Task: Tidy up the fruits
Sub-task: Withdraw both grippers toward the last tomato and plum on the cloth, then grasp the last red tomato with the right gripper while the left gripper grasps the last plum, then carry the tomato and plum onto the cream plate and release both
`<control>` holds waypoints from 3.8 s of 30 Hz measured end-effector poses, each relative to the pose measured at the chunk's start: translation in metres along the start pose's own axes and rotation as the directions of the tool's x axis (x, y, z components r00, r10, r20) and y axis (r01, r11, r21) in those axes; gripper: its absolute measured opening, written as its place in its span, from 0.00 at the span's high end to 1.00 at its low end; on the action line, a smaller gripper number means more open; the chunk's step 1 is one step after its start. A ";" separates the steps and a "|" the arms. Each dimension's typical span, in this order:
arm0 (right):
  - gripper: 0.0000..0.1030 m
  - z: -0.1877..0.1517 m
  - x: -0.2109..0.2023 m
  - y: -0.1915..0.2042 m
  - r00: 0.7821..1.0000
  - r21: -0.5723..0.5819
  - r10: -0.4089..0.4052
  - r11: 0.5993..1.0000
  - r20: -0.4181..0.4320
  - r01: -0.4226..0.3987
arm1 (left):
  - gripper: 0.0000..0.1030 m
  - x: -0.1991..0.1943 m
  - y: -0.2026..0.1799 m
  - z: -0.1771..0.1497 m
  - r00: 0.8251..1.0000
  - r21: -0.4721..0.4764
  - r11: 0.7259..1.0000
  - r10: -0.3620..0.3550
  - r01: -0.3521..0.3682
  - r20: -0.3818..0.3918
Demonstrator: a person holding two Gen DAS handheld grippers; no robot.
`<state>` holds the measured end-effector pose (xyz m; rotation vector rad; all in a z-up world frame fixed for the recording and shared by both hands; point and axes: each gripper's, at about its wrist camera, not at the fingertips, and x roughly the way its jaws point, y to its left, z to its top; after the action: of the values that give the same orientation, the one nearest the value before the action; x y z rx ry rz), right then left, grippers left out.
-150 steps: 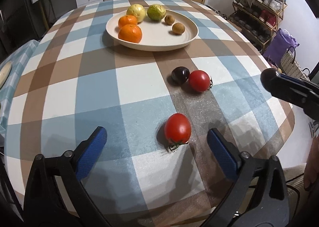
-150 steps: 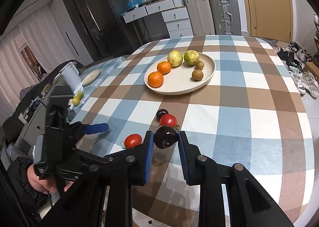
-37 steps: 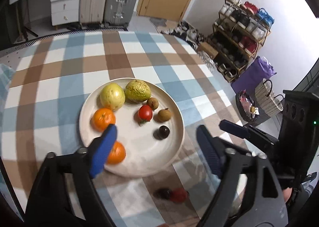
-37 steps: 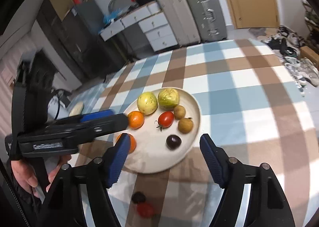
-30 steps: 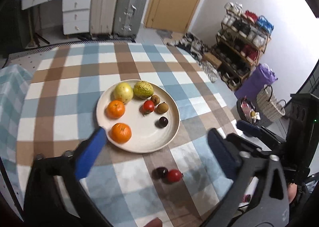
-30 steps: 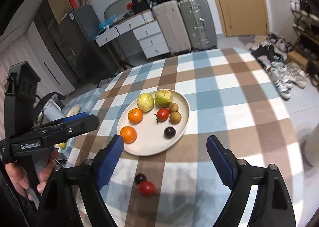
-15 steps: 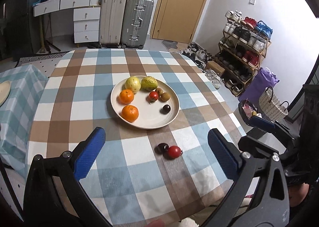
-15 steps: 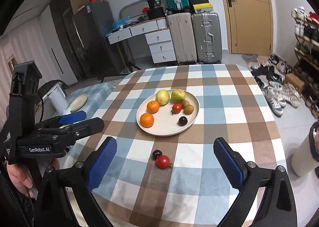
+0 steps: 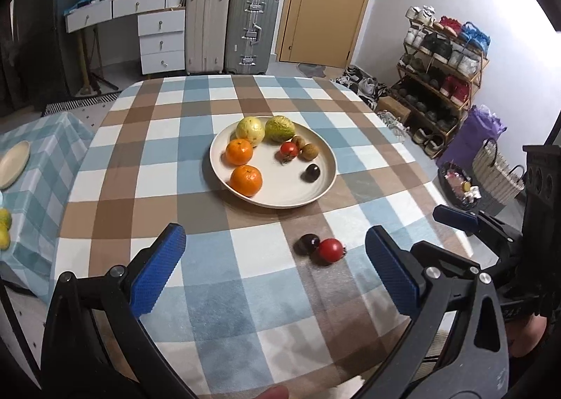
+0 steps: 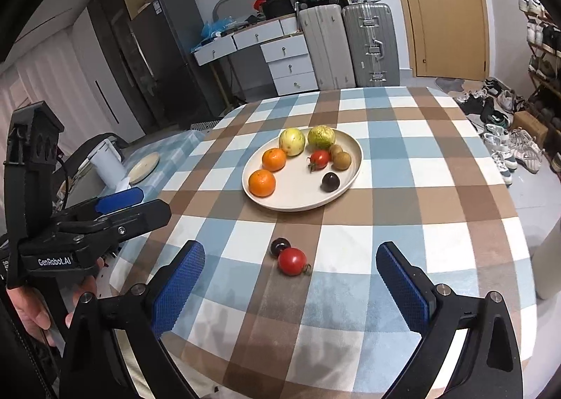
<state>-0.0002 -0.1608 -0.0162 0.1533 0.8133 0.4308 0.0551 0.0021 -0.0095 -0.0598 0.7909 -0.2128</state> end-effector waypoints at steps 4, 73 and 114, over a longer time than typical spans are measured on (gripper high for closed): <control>0.03 -0.003 0.021 -0.006 0.999 -0.009 0.023 1.000 -0.033 -0.024 | 0.01 0.012 0.001 0.000 0.999 0.015 1.000 0.011 -0.011 0.031; 0.70 -0.006 0.061 -0.061 0.983 -0.015 0.151 0.988 -0.109 -0.154 | 0.02 0.143 -0.027 -0.032 0.966 0.118 0.991 -0.037 0.069 -0.255; 0.70 0.038 0.098 -0.046 0.977 0.005 0.182 0.983 -0.113 -0.182 | 0.78 0.141 0.006 0.100 0.988 0.074 0.989 -0.119 0.127 -0.096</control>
<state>0.1016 -0.1595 -0.0692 0.2011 0.9135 0.6188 0.2240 -0.0244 -0.0384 -0.0233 0.8703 -0.3663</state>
